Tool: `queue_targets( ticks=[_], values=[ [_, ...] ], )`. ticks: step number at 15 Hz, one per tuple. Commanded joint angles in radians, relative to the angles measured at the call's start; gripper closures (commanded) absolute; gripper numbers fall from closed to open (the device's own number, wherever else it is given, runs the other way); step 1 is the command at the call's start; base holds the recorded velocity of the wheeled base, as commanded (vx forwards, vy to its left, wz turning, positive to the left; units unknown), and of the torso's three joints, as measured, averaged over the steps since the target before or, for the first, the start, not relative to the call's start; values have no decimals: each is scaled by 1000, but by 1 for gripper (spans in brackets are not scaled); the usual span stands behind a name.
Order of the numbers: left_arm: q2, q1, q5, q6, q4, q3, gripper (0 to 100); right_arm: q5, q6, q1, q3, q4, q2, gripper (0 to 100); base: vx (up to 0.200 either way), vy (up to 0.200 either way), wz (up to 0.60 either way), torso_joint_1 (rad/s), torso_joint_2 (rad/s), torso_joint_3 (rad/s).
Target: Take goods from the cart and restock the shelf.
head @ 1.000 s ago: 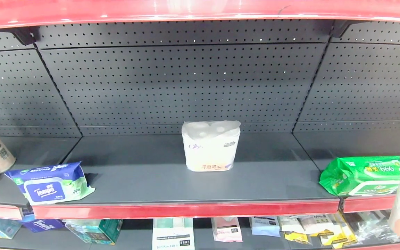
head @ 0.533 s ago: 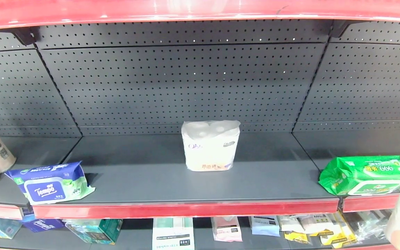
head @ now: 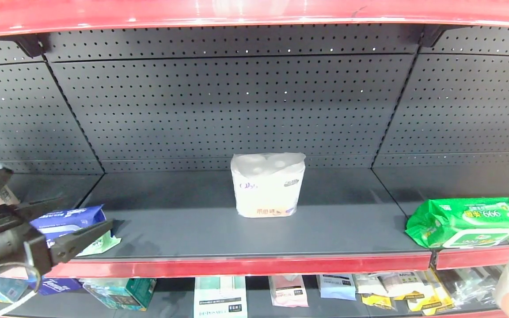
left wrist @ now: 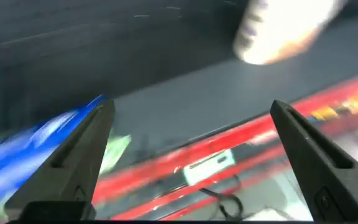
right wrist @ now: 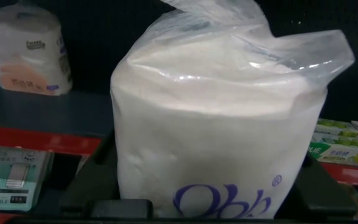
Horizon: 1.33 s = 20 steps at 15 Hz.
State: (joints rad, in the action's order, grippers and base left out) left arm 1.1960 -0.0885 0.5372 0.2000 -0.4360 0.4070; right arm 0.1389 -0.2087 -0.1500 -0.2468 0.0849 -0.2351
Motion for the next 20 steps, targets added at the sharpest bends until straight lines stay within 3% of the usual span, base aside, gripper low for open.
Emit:
queue_targets(
  ticks=[1, 2, 3, 4, 5, 7, 9, 10, 12, 15, 20],
  values=[
    [409, 32, 152, 125, -164, 118, 0, 2, -4, 3, -5, 1, -3, 100, 0, 0, 0, 0, 0, 0],
    [498, 61, 222, 130, -187, 168, 0, 7, -6, 7, -5, 1, -1, 100, 0, 0, 0, 0, 0, 0],
    [567, 76, 362, 136, -230, 217, 0, 8, -8, 9, -5, 1, 2, 100, 0, 0, 0, 0, 0, 0],
    [576, 78, 385, 136, -242, 228, 0, 8, -8, 9, -6, 1, 0, 100, 0, 0, 0, 0, 0, 0],
    [626, 127, 395, 133, -253, 279, 0, 8, -11, 9, -8, 1, 0, 100, 0, 0, 0, 0, 0, 0],
    [672, 144, 426, 136, -262, 319, 0, 8, -11, 9, -8, 1, 0, 100, 0, 0, 0, 0, 0, 0],
    [740, 173, 489, 137, -320, 355, 0, 8, -11, 9, -8, 1, -1, 100, 0, 0, 0, 0, 0, 0],
    [795, 188, 497, 137, -400, 378, 0, 8, -11, 9, -8, 1, -1, 100, 0, 0, 0, 0, 0, 0],
    [850, 213, 495, 131, -457, 424, 0, 8, -11, 9, -8, 1, -1, 100, 0, 0, 0, 0, 0, 0],
    [903, 254, 489, 130, -457, 504, 0, 8, -11, 9, -8, 1, -1, 100, 0, 0, 0, 0, 0, 0],
    [933, 294, 484, 125, -458, 550, 0, 8, -12, 32, -8, 1, 0, 100, 0, 0, 0, 0, 0, 0]
  ],
)
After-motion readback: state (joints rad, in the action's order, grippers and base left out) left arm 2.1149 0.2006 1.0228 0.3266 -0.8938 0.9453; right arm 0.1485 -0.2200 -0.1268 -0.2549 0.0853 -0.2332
